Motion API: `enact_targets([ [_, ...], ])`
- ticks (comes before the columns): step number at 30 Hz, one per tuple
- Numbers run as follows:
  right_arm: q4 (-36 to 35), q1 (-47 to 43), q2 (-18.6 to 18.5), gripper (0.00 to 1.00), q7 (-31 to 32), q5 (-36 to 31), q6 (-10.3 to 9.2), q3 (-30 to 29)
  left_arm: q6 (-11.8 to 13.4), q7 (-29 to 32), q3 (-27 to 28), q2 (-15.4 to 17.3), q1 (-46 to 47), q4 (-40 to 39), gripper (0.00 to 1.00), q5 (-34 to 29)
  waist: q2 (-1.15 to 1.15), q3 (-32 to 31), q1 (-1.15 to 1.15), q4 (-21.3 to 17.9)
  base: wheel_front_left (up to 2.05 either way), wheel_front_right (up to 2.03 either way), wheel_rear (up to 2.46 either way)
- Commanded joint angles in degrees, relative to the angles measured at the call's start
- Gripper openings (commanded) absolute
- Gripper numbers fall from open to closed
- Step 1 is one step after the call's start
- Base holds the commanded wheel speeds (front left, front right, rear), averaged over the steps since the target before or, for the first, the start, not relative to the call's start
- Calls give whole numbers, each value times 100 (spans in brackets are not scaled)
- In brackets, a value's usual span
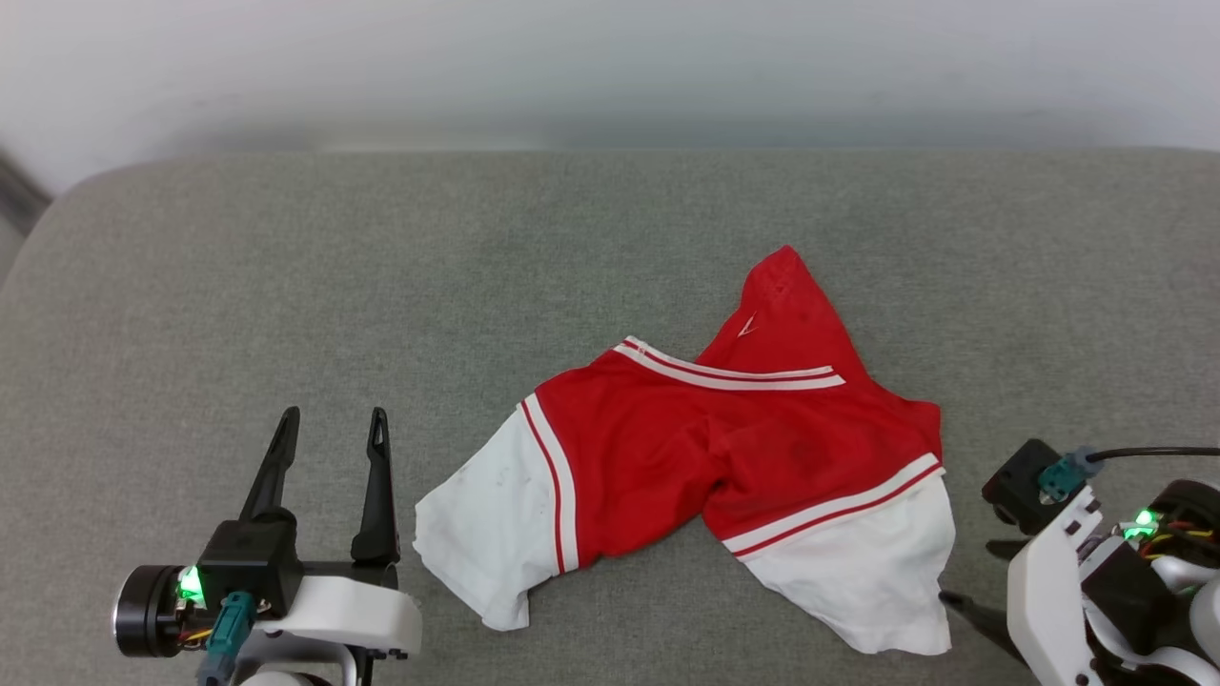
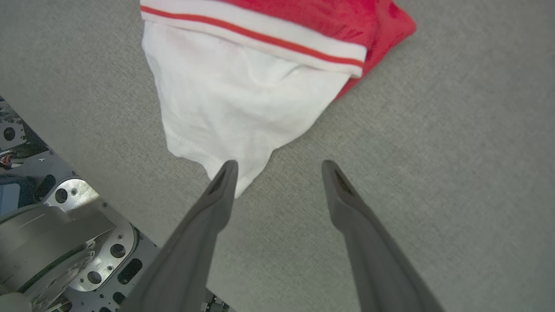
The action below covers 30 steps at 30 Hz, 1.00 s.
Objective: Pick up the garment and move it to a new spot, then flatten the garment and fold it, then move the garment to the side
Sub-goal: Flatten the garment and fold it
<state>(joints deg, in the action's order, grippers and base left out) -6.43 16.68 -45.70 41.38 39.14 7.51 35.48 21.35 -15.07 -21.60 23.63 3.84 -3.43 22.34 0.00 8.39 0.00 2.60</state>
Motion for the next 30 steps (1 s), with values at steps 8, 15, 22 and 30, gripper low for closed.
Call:
enact_targets([
  [8,1077,184,506,100,-87,265,-2,830,-565,-14,505,-615,100,211,100,-577,0,502,0,250,0,0,0],
  [15,1520,440,523,0,-857,275,5,1548,-929,-14,887,-933,-13,374,100,-913,0,426,0,69,0,0,0],
  [22,1065,884,-108,0,-1384,270,-6,1174,-1136,-14,1081,-1103,-147,436,100,-1115,0,258,0,-82,0,0,0],
  [30,492,1130,-856,0,-1267,438,-4,12,-1322,-15,1268,-1273,-229,379,100,-1273,0,361,0,-121,0,0,0],
])
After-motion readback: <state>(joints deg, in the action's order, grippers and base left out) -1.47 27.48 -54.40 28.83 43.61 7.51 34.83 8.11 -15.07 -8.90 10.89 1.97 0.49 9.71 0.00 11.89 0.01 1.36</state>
